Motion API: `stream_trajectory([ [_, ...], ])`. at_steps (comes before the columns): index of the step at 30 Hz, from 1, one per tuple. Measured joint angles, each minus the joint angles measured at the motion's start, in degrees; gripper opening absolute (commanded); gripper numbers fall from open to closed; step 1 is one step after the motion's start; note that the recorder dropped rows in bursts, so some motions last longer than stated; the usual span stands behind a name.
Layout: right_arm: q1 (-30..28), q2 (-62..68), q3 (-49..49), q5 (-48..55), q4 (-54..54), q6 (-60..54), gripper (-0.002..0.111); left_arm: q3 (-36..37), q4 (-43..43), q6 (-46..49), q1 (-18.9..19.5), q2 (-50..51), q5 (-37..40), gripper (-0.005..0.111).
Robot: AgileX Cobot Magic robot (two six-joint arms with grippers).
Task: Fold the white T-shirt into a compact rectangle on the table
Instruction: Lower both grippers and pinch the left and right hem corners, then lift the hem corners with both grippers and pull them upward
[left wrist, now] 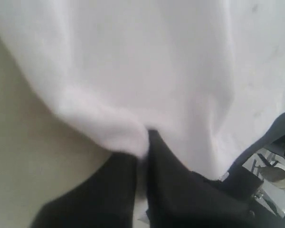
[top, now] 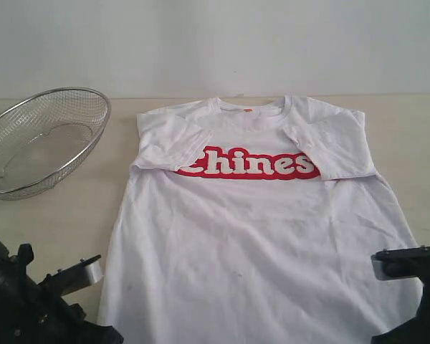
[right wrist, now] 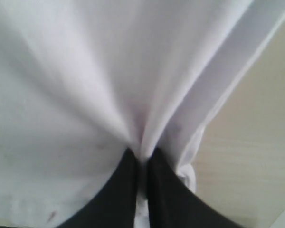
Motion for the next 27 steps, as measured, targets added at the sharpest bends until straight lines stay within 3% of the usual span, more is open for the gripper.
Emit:
stream_trajectory([
  [11,0.00,-0.03,-0.62,-1.58,9.55,-6.92,0.000,-1.72,-3.62,6.37,0.00,-3.98,-3.28,0.005],
  [27,0.00,-15.38,-1.07,2.63,10.94,-8.79,0.000,-1.12,-4.78,5.49,0.00,-19.58,-2.11,0.005],
])
